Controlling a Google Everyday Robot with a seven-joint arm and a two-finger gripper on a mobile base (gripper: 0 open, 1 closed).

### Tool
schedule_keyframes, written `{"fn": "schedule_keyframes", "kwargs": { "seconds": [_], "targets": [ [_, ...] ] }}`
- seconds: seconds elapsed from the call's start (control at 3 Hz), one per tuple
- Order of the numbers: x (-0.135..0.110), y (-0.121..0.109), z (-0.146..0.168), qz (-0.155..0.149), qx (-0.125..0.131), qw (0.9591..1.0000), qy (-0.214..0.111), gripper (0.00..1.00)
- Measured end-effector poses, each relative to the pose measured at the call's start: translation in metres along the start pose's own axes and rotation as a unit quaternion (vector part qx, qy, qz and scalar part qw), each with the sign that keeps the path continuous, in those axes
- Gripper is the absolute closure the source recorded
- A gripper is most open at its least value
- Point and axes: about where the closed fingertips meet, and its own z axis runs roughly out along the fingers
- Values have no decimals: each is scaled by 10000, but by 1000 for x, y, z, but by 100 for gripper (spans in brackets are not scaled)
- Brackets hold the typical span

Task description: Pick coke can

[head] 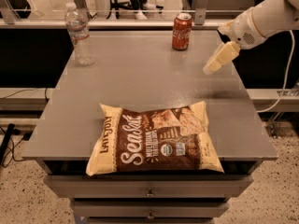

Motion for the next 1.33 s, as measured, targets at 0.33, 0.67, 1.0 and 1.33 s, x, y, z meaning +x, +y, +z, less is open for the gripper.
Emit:
{"fn": "schedule_keyframes", "kwargs": {
  "seconds": [0.33,0.67,1.0,1.33],
  "targets": [
    [-2,-2,5,72,55,9999,-141,0],
    [-6,-14,28,512,236,9969,-542,0],
    [-29,-56,65,1109,652,9810,-1455,0],
    [-47,-81,82,1329,812,9677,-1984,0]
  ]
}}
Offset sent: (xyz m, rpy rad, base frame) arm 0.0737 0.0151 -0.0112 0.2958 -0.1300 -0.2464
